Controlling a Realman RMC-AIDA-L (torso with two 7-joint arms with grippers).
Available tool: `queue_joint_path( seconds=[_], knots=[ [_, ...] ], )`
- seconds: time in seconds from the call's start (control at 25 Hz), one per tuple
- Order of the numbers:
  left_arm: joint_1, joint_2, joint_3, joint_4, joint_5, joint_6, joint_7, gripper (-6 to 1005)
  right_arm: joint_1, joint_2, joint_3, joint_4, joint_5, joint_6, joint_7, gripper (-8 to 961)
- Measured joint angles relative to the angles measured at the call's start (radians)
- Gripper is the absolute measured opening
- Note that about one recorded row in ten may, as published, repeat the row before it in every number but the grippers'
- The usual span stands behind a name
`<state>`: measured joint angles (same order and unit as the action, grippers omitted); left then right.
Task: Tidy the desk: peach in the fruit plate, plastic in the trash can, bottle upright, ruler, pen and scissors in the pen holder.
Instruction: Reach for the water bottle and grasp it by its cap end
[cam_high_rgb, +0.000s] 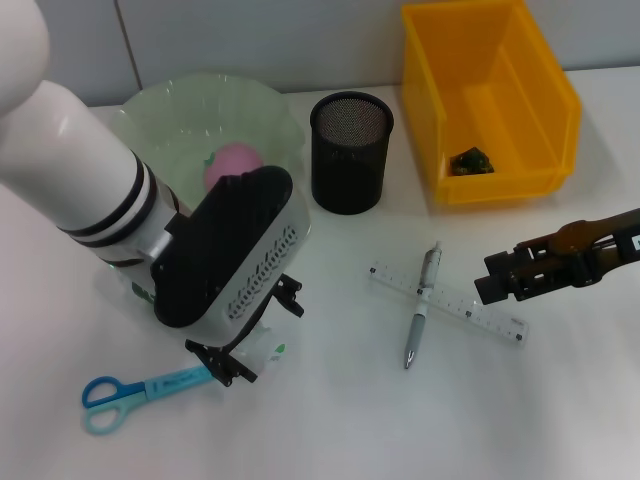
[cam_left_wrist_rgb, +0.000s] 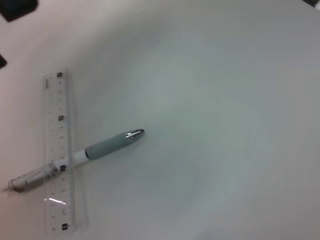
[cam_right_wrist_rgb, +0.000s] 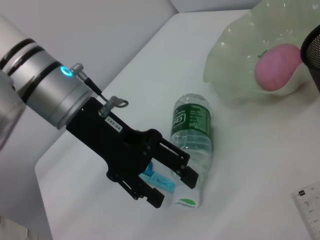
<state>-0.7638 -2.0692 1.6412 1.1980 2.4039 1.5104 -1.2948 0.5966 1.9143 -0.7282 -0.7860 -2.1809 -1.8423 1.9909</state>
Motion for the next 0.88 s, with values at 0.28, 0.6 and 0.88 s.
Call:
queue_joint_path(
  seconds=[0.28,0.6,0.88],
  knots=[
    [-0.006,0.000,0.033,-0.033,0.023,-0.041,0.008,765,0.000,0.002,-0.002,0.005,0.000,0.001,0.011,761],
    [-0.030,0.001,0.060,-0.083,0.025,-0.065,0.009,758,0.008,0.003,-0.002,0.007,0.004,0.009,0.012,761],
    [-0.040,0.002,0.065,-0.090,0.036,-0.071,0.004,753,0.011,0.003,-0.002,0.007,0.005,0.009,0.012,760]
  ],
)
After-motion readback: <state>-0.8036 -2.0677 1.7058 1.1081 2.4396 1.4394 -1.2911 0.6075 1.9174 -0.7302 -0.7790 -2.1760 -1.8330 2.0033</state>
